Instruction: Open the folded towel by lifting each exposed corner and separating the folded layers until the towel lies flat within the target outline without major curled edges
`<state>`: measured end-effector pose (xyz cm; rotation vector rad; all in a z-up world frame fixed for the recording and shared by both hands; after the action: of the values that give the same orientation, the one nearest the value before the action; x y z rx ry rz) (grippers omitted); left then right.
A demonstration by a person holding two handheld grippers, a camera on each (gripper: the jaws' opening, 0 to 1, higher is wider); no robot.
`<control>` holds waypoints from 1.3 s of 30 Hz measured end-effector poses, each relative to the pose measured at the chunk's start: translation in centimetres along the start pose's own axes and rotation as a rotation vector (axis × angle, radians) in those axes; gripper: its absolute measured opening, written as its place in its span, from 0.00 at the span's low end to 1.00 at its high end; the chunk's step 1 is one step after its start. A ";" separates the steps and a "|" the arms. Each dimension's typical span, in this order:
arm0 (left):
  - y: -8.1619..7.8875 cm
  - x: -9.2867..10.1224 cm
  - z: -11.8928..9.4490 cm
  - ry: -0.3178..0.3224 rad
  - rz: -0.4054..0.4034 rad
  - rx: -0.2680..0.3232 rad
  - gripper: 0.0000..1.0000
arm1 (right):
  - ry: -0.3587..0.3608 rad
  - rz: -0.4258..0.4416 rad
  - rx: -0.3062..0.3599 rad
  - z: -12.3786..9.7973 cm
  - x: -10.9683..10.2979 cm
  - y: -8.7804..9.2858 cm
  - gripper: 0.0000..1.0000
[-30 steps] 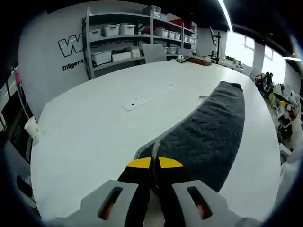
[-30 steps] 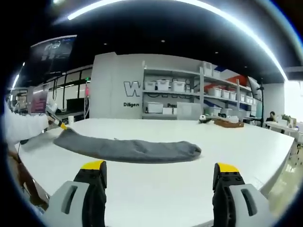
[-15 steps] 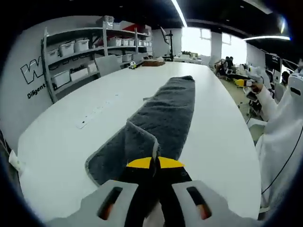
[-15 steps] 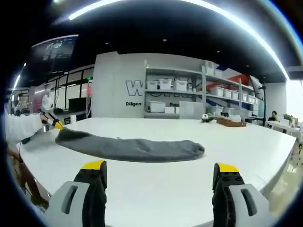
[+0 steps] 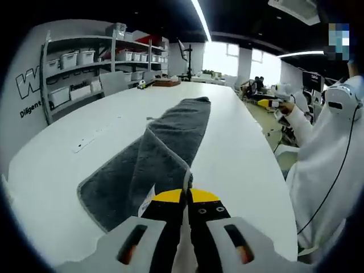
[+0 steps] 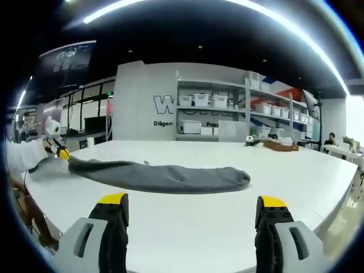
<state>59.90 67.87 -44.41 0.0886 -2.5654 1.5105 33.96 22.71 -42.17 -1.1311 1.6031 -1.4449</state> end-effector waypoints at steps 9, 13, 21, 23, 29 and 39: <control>0.5 2.3 0.6 0.047 0.003 0.026 0.02 | -0.003 0.000 -0.001 0.1 0.0 0.0 0.92; 0.7 3.1 1.0 0.061 0.002 0.030 0.02 | -0.006 0.001 -0.006 0.1 -0.1 0.2 0.92; 2.1 4.8 0.8 0.089 -0.006 0.061 0.02 | -0.003 0.003 -0.010 -0.2 0.0 0.3 0.92; 2.6 5.2 0.6 0.100 0.001 0.052 0.02 | -0.001 0.002 -0.011 -0.2 0.1 0.3 0.92; 3.8 6.3 0.4 0.115 0.010 0.042 0.02 | -0.001 -0.001 -0.016 -0.1 -0.1 0.4 0.92; 6.3 7.4 1.2 0.071 0.006 -0.059 0.03 | -0.020 -0.003 -0.021 0.2 -1.2 0.5 0.92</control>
<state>51.64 70.10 -49.18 0.0199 -2.5541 1.4129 34.53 23.73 -42.74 -1.1562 1.6069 -1.4174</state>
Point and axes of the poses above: the point that each gripper's makers call its tool centre point, and the gripper's own axes: z roughly forward along the fingers, x roughly to its right, y roughly out of its underside, the point moved 4 cm from there along -z, roughly backward along the fingers, and after that the axes turned 14 degrees about y, right-handed, at the moved point
